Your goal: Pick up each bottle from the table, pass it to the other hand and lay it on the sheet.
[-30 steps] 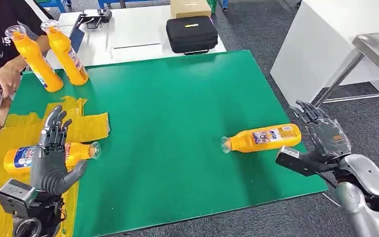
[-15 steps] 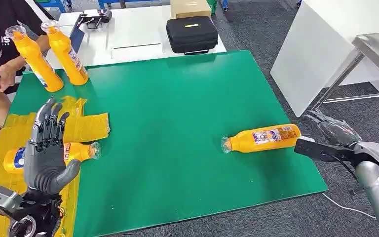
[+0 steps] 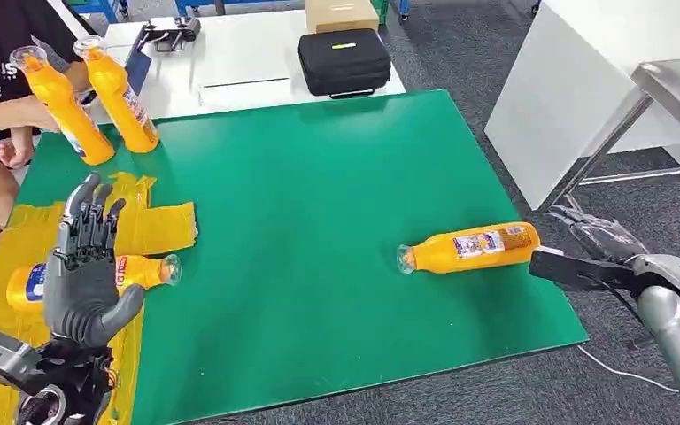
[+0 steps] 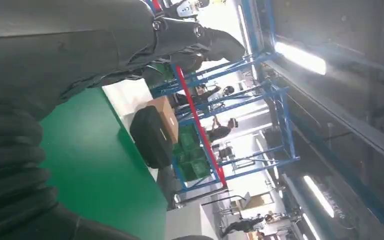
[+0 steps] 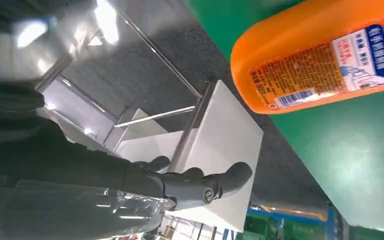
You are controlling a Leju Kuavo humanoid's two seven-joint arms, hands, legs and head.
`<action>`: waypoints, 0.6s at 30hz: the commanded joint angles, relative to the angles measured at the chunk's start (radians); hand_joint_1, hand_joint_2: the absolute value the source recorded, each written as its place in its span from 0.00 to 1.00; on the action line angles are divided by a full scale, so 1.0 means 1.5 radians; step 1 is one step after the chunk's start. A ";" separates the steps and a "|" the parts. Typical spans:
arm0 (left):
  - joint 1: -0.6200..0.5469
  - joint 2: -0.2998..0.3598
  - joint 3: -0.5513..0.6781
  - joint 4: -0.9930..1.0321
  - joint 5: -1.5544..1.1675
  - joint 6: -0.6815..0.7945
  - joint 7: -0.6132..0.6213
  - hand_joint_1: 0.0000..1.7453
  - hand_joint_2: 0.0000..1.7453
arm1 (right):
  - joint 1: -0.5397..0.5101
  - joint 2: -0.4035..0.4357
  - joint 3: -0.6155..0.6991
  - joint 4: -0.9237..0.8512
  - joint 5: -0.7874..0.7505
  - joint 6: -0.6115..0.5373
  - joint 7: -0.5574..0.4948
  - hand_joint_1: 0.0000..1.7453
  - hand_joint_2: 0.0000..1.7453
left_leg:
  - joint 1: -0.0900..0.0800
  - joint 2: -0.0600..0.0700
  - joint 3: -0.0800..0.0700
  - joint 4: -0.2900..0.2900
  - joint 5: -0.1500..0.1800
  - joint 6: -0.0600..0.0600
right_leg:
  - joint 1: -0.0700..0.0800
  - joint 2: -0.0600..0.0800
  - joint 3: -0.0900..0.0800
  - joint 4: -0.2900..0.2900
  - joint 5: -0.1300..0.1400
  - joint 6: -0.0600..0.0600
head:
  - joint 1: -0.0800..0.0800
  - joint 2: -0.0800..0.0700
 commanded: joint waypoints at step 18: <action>-0.041 0.001 -0.040 0.064 -0.002 0.064 0.015 0.00 1.00 | -0.260 0.146 0.322 0.333 0.047 -0.167 0.001 0.00 1.00 | 0.001 0.003 0.004 -0.001 -0.001 -0.002 | 0.001 0.005 0.003 -0.002 0.000 -0.002 | 0.000 0.000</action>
